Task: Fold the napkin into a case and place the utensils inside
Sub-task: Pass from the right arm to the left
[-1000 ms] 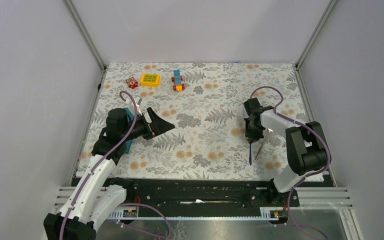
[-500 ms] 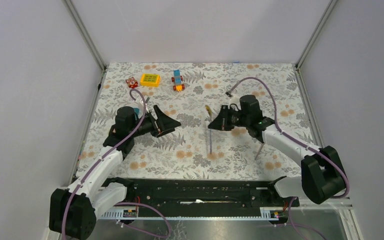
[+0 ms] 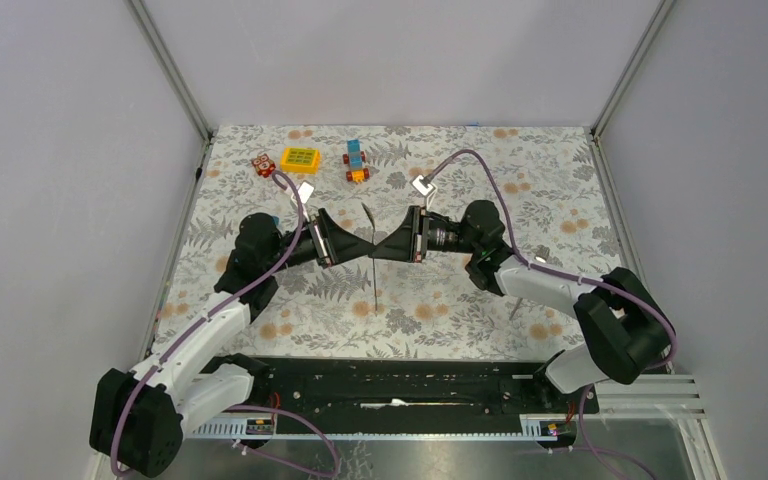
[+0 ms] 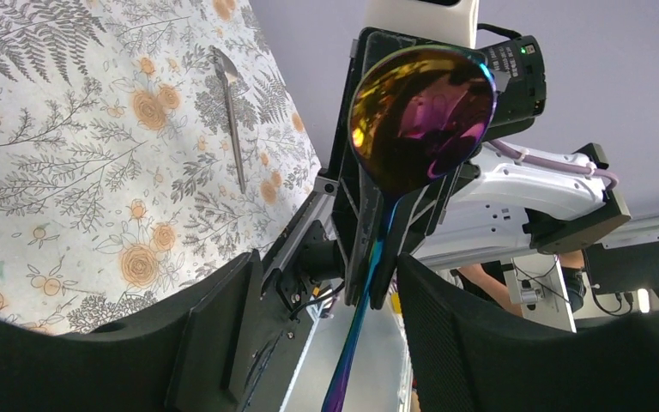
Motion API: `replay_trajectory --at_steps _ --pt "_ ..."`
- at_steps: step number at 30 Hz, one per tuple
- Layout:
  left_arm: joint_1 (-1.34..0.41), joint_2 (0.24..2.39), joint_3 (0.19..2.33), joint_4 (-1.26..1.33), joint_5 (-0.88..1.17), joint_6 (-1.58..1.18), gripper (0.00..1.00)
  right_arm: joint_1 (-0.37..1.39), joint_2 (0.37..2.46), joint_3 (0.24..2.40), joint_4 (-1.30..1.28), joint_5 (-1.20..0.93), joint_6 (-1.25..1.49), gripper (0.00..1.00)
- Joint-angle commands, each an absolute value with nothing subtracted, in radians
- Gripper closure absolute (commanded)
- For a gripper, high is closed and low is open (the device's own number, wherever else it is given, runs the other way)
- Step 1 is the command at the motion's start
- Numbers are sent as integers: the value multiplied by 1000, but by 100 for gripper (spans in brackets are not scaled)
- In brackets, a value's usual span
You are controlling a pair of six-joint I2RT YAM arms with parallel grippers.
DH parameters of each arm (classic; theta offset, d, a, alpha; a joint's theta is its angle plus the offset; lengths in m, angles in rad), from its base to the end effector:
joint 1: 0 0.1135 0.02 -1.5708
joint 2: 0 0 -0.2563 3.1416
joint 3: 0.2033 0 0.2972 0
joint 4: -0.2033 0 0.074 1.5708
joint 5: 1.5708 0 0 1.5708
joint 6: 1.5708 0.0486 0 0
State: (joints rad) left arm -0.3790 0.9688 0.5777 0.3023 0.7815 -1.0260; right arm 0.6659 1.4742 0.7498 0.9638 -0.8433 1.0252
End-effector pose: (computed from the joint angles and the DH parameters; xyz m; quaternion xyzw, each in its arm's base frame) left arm 0.2427 -0.1335 0.2596 0.0269 0.7285 -0.6178 0.2948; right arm 0.2578 0.2487 0.2459 -0.2160 0.6120 0.7047 0.2868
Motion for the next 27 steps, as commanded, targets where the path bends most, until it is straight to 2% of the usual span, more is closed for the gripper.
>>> replay_trajectory --at_steps 1,5,12,19,27 --pt "-389 953 629 373 776 -1033 39 683 1487 763 1121 -892 1081 100" --pt "-391 960 641 368 758 -1033 49 685 1491 762 1112 -901 1070 100" --pt "-392 959 676 323 731 -1010 44 701 1483 770 1049 -898 1023 100" --pt "-393 937 684 296 708 -995 62 716 1500 796 1029 -900 1007 100" --pt "-393 925 695 259 725 -969 69 718 1516 805 1065 -892 1032 100"
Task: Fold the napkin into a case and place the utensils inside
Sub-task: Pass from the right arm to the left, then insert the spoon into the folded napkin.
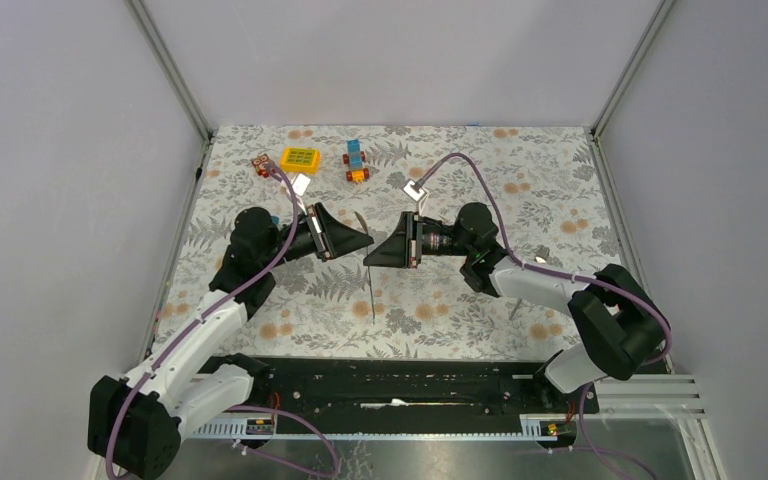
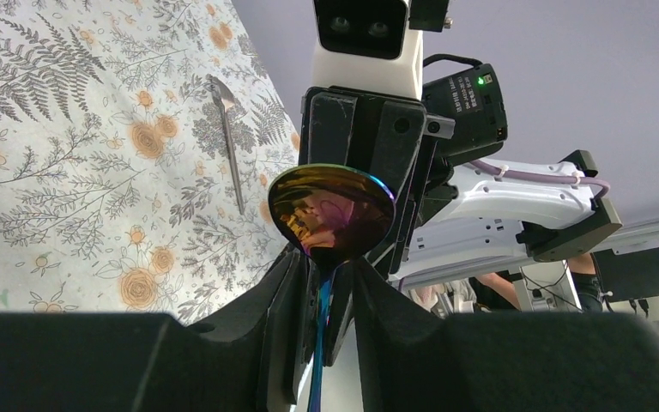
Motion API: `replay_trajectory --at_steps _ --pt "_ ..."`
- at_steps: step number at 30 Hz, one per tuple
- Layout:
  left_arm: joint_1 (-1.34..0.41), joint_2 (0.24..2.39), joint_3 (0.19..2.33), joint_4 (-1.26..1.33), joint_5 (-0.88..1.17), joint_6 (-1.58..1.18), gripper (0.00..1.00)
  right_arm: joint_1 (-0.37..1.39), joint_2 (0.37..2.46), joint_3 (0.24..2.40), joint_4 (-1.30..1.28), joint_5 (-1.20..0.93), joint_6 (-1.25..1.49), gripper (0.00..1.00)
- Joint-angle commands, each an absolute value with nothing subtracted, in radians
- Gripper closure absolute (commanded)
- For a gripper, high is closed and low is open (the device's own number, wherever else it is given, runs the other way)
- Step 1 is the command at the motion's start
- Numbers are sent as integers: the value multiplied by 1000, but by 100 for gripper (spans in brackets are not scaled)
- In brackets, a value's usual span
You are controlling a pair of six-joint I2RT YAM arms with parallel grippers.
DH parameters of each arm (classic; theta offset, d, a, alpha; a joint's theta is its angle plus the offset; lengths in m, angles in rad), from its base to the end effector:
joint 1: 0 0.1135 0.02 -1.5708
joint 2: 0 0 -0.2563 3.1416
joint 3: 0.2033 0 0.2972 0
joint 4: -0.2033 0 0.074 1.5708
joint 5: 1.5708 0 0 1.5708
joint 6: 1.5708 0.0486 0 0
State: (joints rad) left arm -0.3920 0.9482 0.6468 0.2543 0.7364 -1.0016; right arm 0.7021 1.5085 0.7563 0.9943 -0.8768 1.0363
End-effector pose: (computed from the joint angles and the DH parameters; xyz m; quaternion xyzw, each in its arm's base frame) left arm 0.2428 -0.1357 0.2874 0.0344 0.7185 -0.6130 0.3267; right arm 0.2504 0.2608 0.2394 -0.2367 0.6061 0.7134 0.2602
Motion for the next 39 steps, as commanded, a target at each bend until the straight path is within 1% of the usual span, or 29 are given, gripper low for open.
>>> replay_trajectory --at_steps 1,3,5,7,10,13,14,15,16,17,19,20,21,23,25,26,28,29,31,33,37,39 --pt "-393 922 694 255 725 -968 69 717 1518 804 1075 -891 1038 100" --pt "-393 919 689 242 728 -963 65 718 1523 806 1101 -890 1055 100" --pt "-393 916 689 234 731 -959 65 718 1532 813 1116 -894 1069 100" --pt "-393 914 690 231 731 -958 70 718 1540 820 1122 -898 1076 100" --pt "-393 914 709 197 721 -934 83 720 1550 827 1131 -900 1080 100" --pt "-393 917 772 57 668 -838 96 722 1545 824 1080 -892 1050 100" --pt "-393 916 808 -18 635 -785 100 723 1538 820 1046 -883 1028 96" --pt "-393 916 848 -96 592 -694 100 722 1526 817 976 -869 990 87" --pt "-393 919 898 -194 531 -618 100 719 1507 819 869 -843 938 73" --pt "-393 928 949 -289 464 -537 100 717 1481 827 750 -804 864 62" --pt "-393 957 1058 -454 325 -375 100 712 1421 849 480 -665 708 46" --pt "-393 982 1114 -535 215 -314 100 710 1396 859 354 -592 642 39" --pt "-393 1003 1164 -600 121 -258 100 706 1375 872 243 -533 583 35" --pt "-392 1037 1209 -652 -75 -161 100 703 1354 893 76 -452 482 34" --pt "-387 1064 1175 -618 -249 -58 100 703 1341 884 9 -435 424 33" --pt "-381 1083 1150 -578 -319 -5 100 703 1335 867 -15 -443 412 33" --pt "-330 1136 1117 -489 -375 85 100 703 1330 828 -17 -476 405 33" --pt "-283 1173 1127 -470 -359 103 100 703 1329 812 -15 -496 405 32" --pt "-178 1259 1165 -441 -263 127 100 703 1326 775 -10 -526 414 32" --pt "-106 1346 1199 -415 -192 165 100 703 1318 731 47 -549 435 32" --pt "-61 1510 1256 -365 -183 236 100 704 1319 672 111 -586 464 32" --pt "-27 1553 1256 -305 -154 243 100 703 1319 660 128 -601 468 32"
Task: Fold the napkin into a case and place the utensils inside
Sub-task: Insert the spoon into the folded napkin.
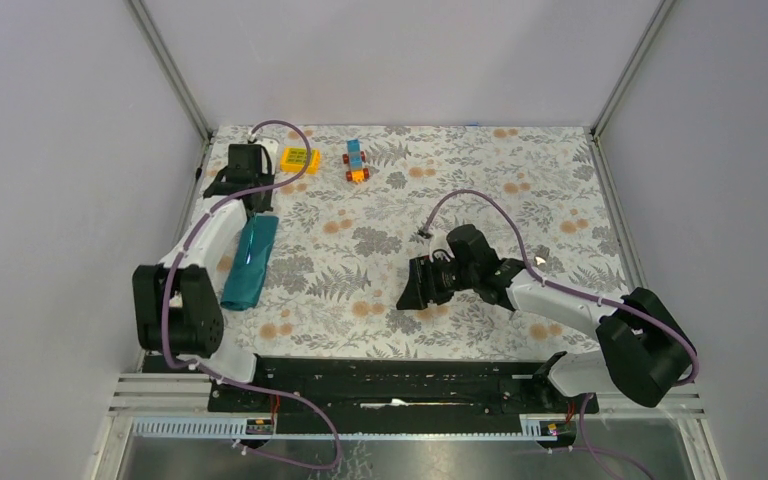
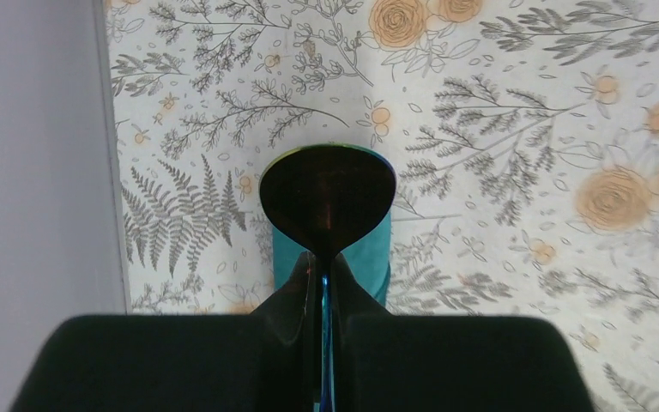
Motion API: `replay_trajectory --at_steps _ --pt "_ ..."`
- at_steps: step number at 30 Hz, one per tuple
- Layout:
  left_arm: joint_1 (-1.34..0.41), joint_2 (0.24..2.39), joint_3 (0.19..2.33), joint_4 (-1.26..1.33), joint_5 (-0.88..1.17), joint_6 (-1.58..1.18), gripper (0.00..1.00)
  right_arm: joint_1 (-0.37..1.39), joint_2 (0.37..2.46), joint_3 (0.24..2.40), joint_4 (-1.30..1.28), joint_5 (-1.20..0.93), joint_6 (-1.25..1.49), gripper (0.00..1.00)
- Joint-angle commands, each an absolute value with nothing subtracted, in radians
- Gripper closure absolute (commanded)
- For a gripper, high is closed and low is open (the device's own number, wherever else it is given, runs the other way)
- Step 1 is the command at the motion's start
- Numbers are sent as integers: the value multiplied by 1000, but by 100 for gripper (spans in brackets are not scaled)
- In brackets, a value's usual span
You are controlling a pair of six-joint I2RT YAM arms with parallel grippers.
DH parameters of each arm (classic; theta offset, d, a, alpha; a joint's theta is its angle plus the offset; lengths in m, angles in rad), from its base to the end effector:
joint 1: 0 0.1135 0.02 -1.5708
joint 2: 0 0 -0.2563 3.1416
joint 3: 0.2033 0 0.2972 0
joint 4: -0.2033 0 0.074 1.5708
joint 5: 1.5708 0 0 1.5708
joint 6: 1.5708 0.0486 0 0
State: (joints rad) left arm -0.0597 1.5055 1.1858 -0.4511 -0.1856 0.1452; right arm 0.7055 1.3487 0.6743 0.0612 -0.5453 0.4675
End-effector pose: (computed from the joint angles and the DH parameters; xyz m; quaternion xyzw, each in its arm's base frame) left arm 0.3857 -0.0141 0.2499 0.0579 0.9160 0.1018 0.3837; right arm 0.2295 0.2285 0.1621 -0.2247 0.8340 0.4446 0.2373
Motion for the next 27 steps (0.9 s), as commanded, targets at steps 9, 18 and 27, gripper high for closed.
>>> replay_trajectory --at_steps 9,18,27 --pt "36 1702 1276 -193 -88 275 100 701 1312 637 138 -618 441 32" --pt "68 1778 1257 -159 -19 248 100 695 1308 614 165 -639 438 32" --pt "68 1774 1219 -239 -30 252 100 694 1309 593 199 -665 452 32"
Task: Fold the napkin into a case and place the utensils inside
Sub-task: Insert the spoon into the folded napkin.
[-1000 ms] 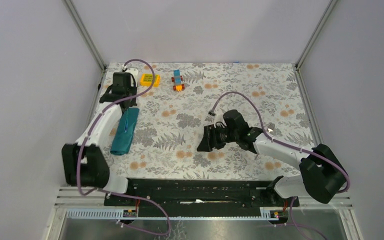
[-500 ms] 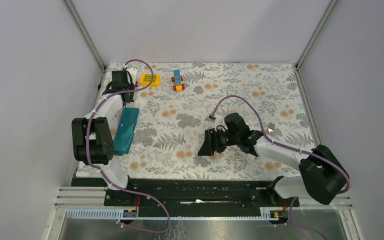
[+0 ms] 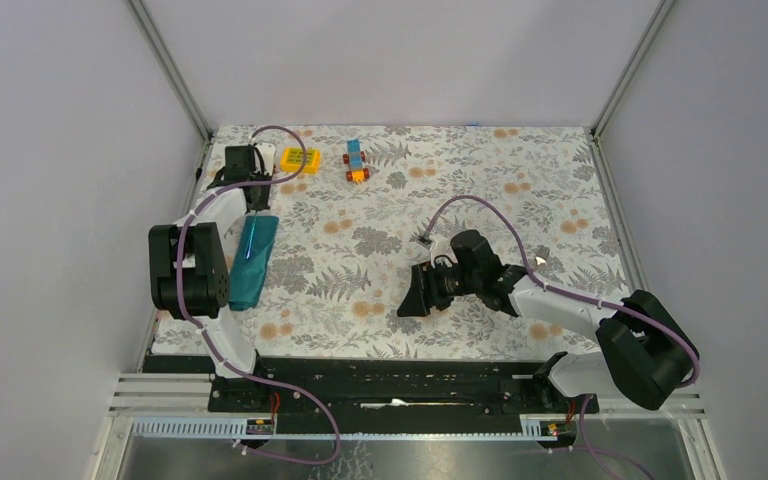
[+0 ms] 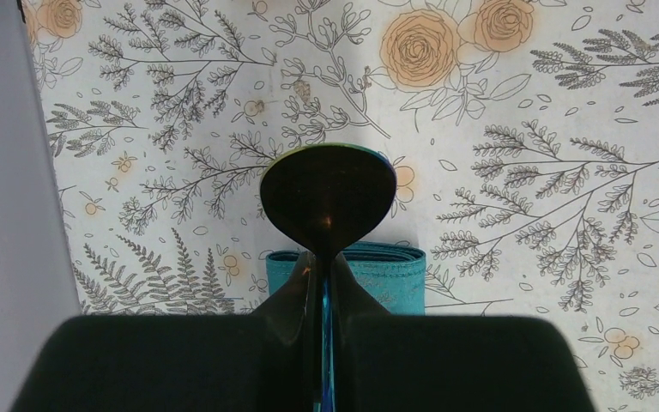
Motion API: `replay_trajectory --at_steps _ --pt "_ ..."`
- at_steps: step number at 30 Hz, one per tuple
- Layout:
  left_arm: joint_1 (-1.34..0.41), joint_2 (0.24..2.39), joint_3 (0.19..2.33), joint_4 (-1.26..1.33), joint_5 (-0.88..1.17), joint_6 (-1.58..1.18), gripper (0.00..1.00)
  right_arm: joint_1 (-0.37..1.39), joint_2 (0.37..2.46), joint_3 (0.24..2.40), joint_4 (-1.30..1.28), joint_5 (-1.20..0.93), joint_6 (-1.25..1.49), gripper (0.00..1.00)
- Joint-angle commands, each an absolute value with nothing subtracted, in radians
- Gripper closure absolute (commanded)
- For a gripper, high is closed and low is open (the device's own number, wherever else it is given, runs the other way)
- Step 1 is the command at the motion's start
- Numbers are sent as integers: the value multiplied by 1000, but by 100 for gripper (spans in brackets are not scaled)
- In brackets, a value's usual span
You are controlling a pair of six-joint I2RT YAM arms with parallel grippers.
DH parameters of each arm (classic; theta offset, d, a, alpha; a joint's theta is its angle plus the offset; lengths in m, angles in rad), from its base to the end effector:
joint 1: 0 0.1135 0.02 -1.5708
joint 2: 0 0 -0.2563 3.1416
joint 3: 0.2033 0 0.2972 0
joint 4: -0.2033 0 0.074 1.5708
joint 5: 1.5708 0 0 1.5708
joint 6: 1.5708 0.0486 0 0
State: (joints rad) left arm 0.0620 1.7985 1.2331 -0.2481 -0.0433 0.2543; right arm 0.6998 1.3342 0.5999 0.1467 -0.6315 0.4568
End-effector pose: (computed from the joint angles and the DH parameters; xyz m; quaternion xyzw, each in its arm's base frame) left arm 0.4390 0.0294 0.1688 0.0812 0.9254 0.0781 0.3618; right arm 0.2190 0.2219 0.1494 -0.2471 0.8141 0.4745 0.2261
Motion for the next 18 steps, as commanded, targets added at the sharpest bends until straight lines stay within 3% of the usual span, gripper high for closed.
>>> replay_trajectory --at_steps 1,18 --pt "69 1770 1209 -243 -31 253 100 694 1308 591 204 -667 454 32" --pt "77 1744 1150 -350 -99 228 100 695 1315 576 235 -681 466 32"
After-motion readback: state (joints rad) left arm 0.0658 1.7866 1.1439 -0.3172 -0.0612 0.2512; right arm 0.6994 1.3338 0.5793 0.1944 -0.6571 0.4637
